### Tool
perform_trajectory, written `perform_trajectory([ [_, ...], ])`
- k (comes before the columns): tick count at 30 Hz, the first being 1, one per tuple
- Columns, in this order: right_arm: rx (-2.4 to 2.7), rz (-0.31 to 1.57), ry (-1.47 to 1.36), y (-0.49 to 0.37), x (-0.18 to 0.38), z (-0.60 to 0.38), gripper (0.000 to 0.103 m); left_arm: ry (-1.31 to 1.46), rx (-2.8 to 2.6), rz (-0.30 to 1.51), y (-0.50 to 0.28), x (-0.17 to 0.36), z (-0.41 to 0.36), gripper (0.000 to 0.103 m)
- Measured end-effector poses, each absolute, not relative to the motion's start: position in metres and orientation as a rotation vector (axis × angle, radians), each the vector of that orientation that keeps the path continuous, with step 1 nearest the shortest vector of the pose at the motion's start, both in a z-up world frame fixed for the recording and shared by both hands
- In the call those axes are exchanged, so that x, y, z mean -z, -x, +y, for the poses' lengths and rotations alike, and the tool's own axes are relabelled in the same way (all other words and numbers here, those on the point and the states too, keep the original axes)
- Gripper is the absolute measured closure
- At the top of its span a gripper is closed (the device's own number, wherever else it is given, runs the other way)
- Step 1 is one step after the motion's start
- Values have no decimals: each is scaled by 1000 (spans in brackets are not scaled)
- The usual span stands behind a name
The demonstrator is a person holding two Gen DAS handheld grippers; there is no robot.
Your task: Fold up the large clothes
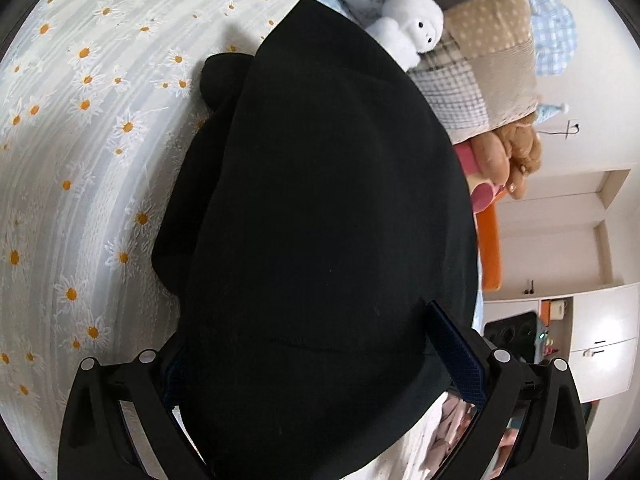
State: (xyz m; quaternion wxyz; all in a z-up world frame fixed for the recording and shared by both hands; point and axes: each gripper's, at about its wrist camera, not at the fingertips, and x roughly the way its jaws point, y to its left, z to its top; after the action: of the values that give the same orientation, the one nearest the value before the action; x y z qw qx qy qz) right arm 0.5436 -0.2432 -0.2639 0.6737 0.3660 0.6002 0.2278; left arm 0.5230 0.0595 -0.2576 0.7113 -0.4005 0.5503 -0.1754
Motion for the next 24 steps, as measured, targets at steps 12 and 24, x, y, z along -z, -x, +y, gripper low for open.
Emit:
perform_trajectory([
  [12, -482, 1521, -749, -530, 270, -256, 12, 917, 384, 1266, -517, 268, 71, 3],
  [24, -451, 1492, -680, -564, 254, -229, 7, 900, 371, 1284, -520, 269, 70, 3],
])
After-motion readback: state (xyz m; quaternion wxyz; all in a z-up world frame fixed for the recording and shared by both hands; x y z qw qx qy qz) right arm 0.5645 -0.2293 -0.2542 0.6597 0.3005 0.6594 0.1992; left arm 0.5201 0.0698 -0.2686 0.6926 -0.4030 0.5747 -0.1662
